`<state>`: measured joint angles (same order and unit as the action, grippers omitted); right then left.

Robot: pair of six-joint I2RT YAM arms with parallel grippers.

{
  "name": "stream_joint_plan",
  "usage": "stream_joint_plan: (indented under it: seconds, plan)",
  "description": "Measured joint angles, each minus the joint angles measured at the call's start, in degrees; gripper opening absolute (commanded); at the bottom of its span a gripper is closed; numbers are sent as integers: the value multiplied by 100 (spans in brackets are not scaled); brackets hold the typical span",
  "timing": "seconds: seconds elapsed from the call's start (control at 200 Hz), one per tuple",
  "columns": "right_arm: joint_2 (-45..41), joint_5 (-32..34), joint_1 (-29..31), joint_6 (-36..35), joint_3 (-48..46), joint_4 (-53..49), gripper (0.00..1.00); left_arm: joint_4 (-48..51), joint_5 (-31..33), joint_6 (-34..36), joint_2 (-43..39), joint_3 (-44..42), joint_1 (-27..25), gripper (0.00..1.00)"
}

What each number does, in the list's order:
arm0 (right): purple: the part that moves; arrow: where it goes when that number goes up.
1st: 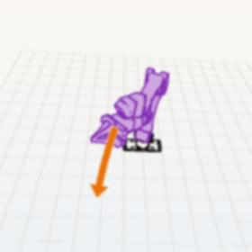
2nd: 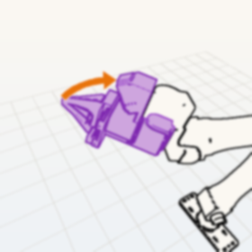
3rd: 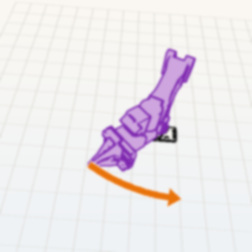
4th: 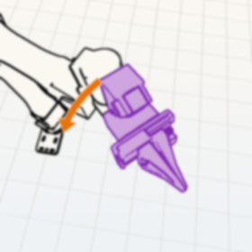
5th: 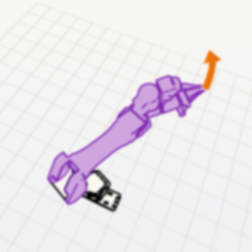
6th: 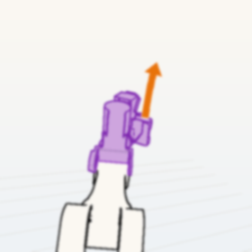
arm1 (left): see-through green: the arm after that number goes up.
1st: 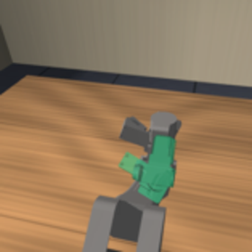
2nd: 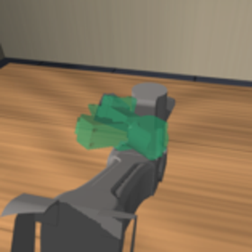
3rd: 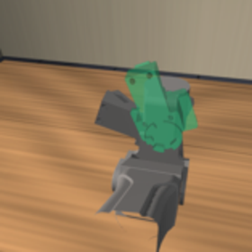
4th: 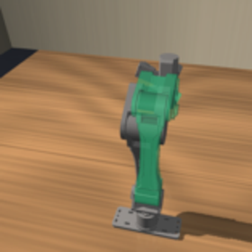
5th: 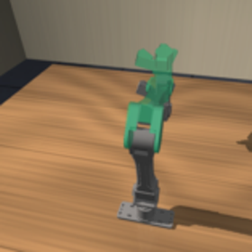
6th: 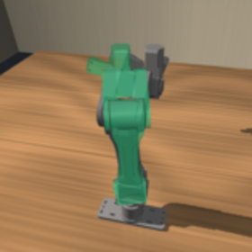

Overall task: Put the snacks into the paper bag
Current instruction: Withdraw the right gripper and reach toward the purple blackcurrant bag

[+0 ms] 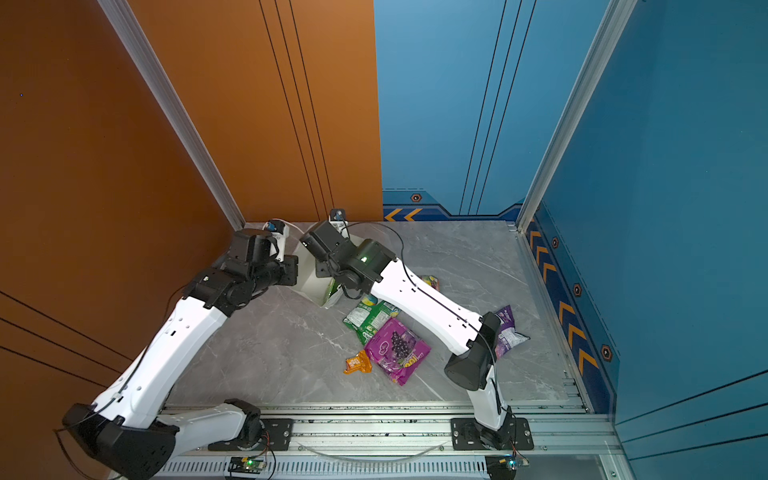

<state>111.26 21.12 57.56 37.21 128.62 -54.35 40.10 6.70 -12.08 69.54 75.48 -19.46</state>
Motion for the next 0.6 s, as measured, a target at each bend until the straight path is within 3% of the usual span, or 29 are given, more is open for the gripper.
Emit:
stream_joint_plan:
  seconds: [0.225,0.446,0.601]
  plan:
    - [-1464,-313,92,-745,-1392,1075,78,37,42,0,33,0,107,0]
    - [-3204,-2,-7,-1034,-3469,2382,86,44,74,0,57,0,219,0]
    - [-4120,332,-466,-516,-4627,2618,86,61,109,0,57,0,256,0]
